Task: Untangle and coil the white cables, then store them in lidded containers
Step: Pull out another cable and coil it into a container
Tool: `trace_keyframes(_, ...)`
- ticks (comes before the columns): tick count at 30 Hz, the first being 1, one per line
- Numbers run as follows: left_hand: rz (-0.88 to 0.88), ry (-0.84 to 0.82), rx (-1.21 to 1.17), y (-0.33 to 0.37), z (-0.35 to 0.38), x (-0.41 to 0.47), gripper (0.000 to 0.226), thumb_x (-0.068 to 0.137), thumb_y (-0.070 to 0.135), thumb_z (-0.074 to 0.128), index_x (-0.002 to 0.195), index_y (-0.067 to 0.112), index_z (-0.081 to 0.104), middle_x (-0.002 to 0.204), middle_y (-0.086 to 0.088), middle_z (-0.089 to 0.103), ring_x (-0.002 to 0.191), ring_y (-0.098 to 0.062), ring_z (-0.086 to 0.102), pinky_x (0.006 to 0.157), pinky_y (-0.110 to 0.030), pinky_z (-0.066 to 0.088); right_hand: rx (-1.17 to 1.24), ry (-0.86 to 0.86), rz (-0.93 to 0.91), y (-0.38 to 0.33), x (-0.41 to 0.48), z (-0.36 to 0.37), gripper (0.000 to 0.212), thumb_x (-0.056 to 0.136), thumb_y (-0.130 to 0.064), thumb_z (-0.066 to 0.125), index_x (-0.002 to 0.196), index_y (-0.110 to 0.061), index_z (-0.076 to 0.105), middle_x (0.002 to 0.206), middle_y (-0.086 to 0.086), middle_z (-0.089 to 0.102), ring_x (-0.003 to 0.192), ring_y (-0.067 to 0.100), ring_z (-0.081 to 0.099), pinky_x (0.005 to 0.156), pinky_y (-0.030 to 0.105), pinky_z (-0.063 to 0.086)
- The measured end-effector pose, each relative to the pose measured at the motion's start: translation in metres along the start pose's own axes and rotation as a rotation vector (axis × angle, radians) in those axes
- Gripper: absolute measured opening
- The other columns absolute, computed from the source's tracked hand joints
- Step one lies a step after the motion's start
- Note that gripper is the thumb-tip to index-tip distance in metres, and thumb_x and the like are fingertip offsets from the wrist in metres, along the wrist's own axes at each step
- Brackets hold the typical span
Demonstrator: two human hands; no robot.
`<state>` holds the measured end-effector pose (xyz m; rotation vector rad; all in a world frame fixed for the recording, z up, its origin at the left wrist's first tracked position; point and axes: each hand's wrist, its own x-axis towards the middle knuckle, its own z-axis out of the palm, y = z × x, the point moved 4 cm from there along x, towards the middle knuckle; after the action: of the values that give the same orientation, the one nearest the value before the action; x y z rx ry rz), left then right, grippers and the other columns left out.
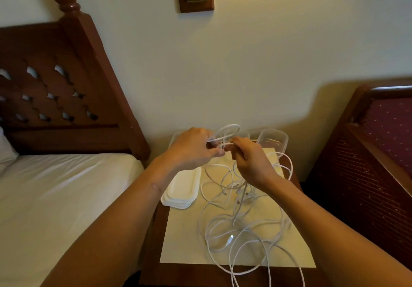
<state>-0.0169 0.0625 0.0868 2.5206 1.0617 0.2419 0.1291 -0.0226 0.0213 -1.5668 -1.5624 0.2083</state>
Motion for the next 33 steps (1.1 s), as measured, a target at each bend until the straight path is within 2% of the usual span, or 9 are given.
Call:
trace_keyframes(3, 0.059, 0.059, -0.288, 0.002, -0.002, 0.002, 0.031, 0.092, 0.042, 0.068, 0.073, 0.018, 0.072, 0.066, 0.002, 0.067, 0.066, -0.020, 0.063, 0.068, -0.046, 0.054, 0.008, 0.029, 0.014, 0.009, -0.005, 0.003, 0.021, 0.108, -0.023, 0.047, 0.095, -0.018, 0.062, 0.080, -0.010, 0.058, 0.078, 0.018, 0.054, 0.068, 0.033, 0.042)
trace_keyframes(7, 0.164, 0.239, -0.699, 0.022, -0.027, -0.007, 0.032, 0.098, 0.023, 0.064, 0.071, 0.006, 0.063, 0.060, 0.007, 0.055, 0.053, -0.003, 0.050, 0.056, -0.019, 0.040, -0.063, -0.018, 0.142, 0.036, -0.021, 0.015, 0.015, 0.108, -0.027, 0.047, 0.103, -0.025, 0.062, 0.095, -0.012, 0.065, 0.095, 0.009, 0.054, 0.097, 0.046, 0.043)
trace_keyframes(12, 0.048, 0.380, -1.237, 0.017, -0.041, -0.008, 0.024, 0.097, 0.015, 0.052, 0.084, 0.002, 0.068, 0.102, -0.006, 0.077, 0.108, -0.018, 0.070, 0.095, -0.039, 0.053, -0.101, -0.071, 0.196, 0.048, -0.029, 0.018, 0.027, 0.112, -0.038, 0.034, 0.103, -0.033, 0.059, 0.095, -0.018, 0.062, 0.105, 0.004, 0.050, 0.116, 0.045, 0.015)
trace_keyframes(15, 0.052, 0.254, -1.671, 0.014, -0.024, -0.011, 0.026, 0.101, 0.009, 0.052, 0.076, 0.012, 0.051, 0.072, -0.012, 0.061, 0.068, -0.030, 0.067, 0.079, -0.050, 0.060, -0.169, -0.103, 0.158, 0.038, -0.017, 0.014, 0.027, 0.112, -0.034, 0.034, 0.095, -0.035, 0.055, 0.086, -0.016, 0.057, 0.095, 0.009, 0.048, 0.116, 0.048, 0.019)
trace_keyframes(18, -0.031, 0.344, -1.227, -0.006, -0.007, -0.009, 0.039, 0.088, 0.018, 0.080, 0.084, 0.017, 0.041, 0.065, -0.010, 0.039, 0.048, -0.019, 0.035, 0.044, -0.029, 0.035, -0.258, -0.176, 0.102, 0.035, -0.012, 0.007, 0.025, 0.111, -0.034, 0.035, 0.095, -0.032, 0.054, 0.086, -0.014, 0.052, 0.094, 0.013, 0.044, 0.116, 0.049, 0.020)
trace_keyframes(22, -0.021, 0.129, -0.388, -0.002, 0.014, 0.000, 0.068, 0.071, 0.049, 0.091, 0.127, 0.030, 0.058, 0.105, 0.007, 0.070, 0.089, -0.010, 0.063, 0.078, -0.035, 0.054, -0.359, -0.175, -0.011, 0.022, -0.008, 0.000, 0.020, 0.110, -0.034, 0.039, 0.095, -0.030, 0.051, 0.089, -0.015, 0.049, 0.094, 0.012, 0.041, 0.112, 0.047, 0.024)
trace_keyframes(24, -0.033, -0.047, -0.102, 0.002, 0.023, 0.007, 0.053, 0.077, 0.054, 0.085, 0.116, 0.021, 0.071, 0.091, 0.010, 0.074, 0.081, -0.014, 0.067, 0.074, -0.038, 0.053, -0.369, -0.133, -0.026, 0.016, -0.007, -0.003, 0.015, 0.108, -0.030, 0.043, 0.098, -0.028, 0.054, 0.093, -0.013, 0.053, 0.097, 0.015, 0.045, 0.113, 0.048, 0.023)
trace_keyframes(27, -0.037, -0.134, -0.003, 0.003, 0.026, 0.018, 0.036, 0.090, 0.049, 0.074, 0.084, 0.014, 0.076, 0.073, -0.004, 0.073, 0.069, -0.025, 0.068, 0.066, -0.044, 0.054, -0.378, -0.056, -0.041, 0.013, -0.007, -0.007, 0.014, 0.107, -0.033, 0.045, 0.101, -0.027, 0.056, 0.095, -0.011, 0.055, 0.099, 0.017, 0.048, 0.114, 0.048, 0.022)
trace_keyframes(33, 0.112, 0.058, -0.397, 0.020, -0.010, 0.018, 0.021, 0.092, 0.033, 0.075, 0.080, 0.016, 0.072, 0.071, 0.002, 0.064, 0.069, -0.015, 0.058, 0.071, -0.041, 0.049, -0.372, -0.079, 0.178, 0.046, -0.018, -0.002, 0.006, 0.103, -0.036, 0.053, 0.106, -0.034, 0.057, 0.114, -0.014, 0.057, 0.122, 0.014, 0.048, 0.117, 0.046, 0.005)
